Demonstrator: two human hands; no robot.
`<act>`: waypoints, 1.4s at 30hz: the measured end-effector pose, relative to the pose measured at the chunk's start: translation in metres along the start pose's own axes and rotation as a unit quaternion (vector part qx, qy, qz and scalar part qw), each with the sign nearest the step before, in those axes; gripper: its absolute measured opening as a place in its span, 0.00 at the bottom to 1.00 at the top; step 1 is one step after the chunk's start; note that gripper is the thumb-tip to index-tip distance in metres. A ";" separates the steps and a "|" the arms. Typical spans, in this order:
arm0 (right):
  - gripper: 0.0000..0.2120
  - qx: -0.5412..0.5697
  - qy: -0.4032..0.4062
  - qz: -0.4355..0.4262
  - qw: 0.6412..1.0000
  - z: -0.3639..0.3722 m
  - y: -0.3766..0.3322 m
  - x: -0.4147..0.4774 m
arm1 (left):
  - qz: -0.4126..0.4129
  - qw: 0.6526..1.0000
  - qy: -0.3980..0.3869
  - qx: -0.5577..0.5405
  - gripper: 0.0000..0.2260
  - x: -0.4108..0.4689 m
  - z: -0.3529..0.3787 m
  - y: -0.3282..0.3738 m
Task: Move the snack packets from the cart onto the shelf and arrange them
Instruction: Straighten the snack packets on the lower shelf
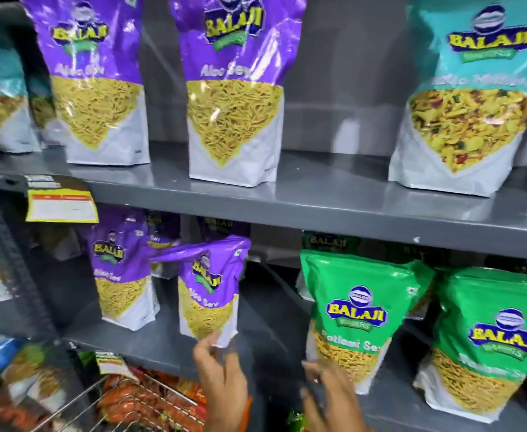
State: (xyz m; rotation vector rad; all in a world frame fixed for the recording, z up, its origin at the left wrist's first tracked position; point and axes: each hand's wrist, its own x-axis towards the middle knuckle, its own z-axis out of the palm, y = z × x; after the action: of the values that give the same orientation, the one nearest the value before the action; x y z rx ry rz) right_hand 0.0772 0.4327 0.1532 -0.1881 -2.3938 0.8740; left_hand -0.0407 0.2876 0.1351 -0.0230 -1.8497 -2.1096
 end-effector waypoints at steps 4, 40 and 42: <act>0.23 0.048 -0.051 -0.097 0.993 0.013 -0.066 0.070 | -0.003 0.992 -0.041 0.123 0.43 0.074 -0.042 -0.012; 0.23 0.193 -0.176 0.196 0.945 0.143 -0.054 0.103 | -0.113 0.900 -0.370 0.203 0.37 0.157 -0.093 -0.039; 0.24 0.184 -0.176 0.198 0.947 0.150 -0.046 0.096 | -0.106 0.896 -0.380 0.202 0.37 0.156 -0.097 -0.040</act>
State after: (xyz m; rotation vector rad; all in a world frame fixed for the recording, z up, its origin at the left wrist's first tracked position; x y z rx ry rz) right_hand -0.0835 0.3454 0.1351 -0.4023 -2.4936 1.6429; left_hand -0.1783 0.1612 0.1171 -0.6595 -2.8265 -1.9422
